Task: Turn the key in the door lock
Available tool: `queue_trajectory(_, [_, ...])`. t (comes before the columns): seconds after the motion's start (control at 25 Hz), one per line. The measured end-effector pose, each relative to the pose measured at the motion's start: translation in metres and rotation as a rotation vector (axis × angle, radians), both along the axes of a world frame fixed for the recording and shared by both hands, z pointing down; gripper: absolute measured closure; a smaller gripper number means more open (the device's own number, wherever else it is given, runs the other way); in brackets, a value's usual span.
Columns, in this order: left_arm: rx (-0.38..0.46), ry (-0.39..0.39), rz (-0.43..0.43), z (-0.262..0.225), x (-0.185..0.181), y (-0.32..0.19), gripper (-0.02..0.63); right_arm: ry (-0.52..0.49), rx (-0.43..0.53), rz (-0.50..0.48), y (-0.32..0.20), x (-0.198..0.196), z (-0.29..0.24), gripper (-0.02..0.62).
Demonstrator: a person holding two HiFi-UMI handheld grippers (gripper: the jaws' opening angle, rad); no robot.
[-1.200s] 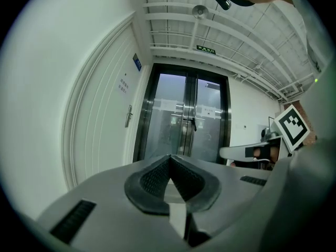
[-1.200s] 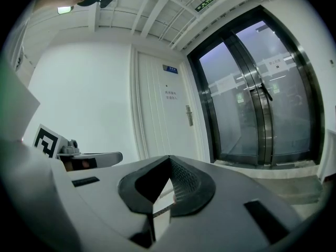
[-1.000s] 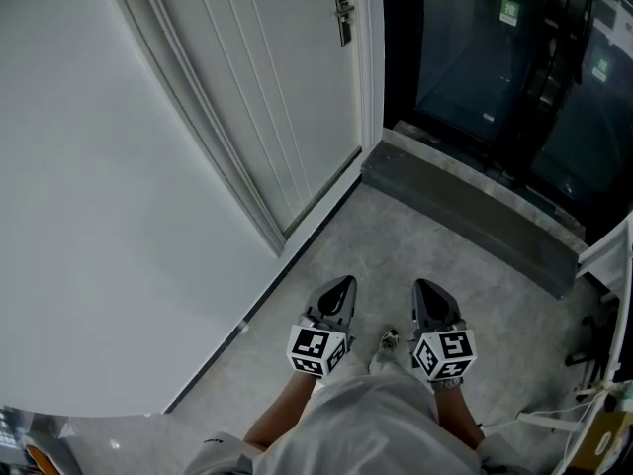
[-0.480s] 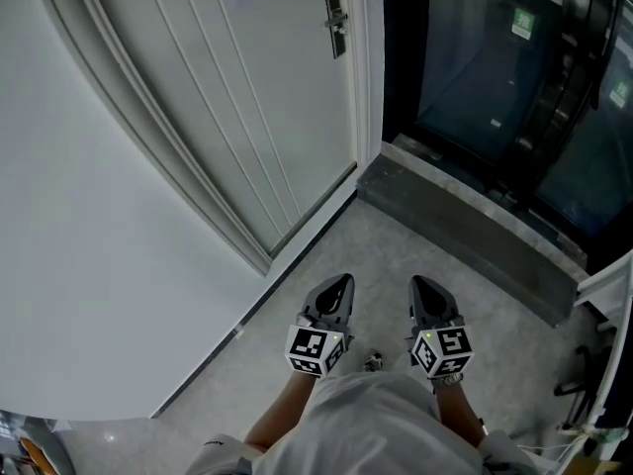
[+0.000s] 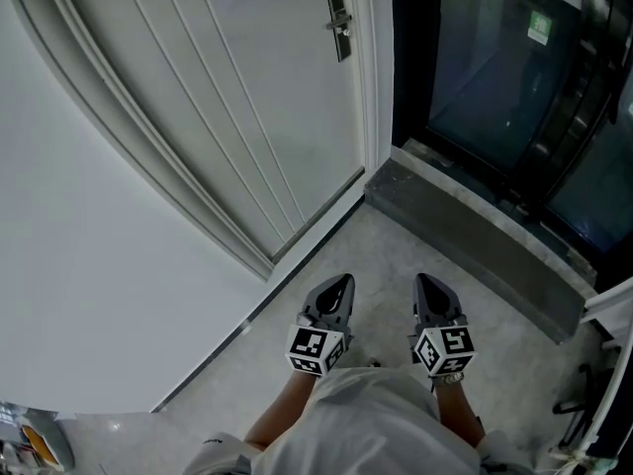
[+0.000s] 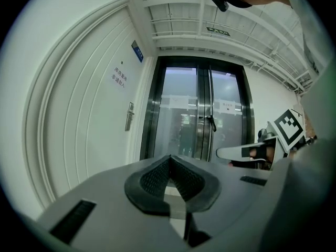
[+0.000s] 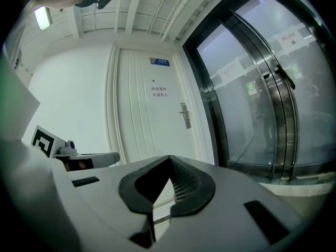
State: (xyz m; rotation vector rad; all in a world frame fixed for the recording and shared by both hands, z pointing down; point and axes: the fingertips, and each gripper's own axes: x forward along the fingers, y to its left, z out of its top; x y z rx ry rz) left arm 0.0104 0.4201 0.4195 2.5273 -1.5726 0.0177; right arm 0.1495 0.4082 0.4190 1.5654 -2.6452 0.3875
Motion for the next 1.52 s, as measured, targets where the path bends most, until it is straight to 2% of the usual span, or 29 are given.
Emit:
queue_trajectory(0.36, [-0.023,0.007,0.01,0.012,0.002,-0.056,0.598,0.024,-0.021,0.011,-0.047,0.002,0.014,0.606])
queue_trajectory(0.8, [0.001,0.005,0.056,0.005,0.014,-0.173,0.598,0.012,-0.017,0.063,-0.157,0.012,0.012,0.606])
queue_trajectory(1.16, [-0.017,-0.004,0.101,0.004,0.014,-0.267,0.597,0.021,-0.015,0.083,-0.248,0.003,0.002,0.606])
queue_trajectory(1.4, [0.023,-0.019,0.158,-0.013,0.018,-0.333,0.598,0.022,0.007,0.12,-0.306,0.001,-0.004,0.606])
queue_trajectory(1.52, [0.026,-0.018,0.154,-0.013,0.014,-0.354,0.598,0.025,0.002,0.119,-0.328,-0.002,-0.002,0.606])
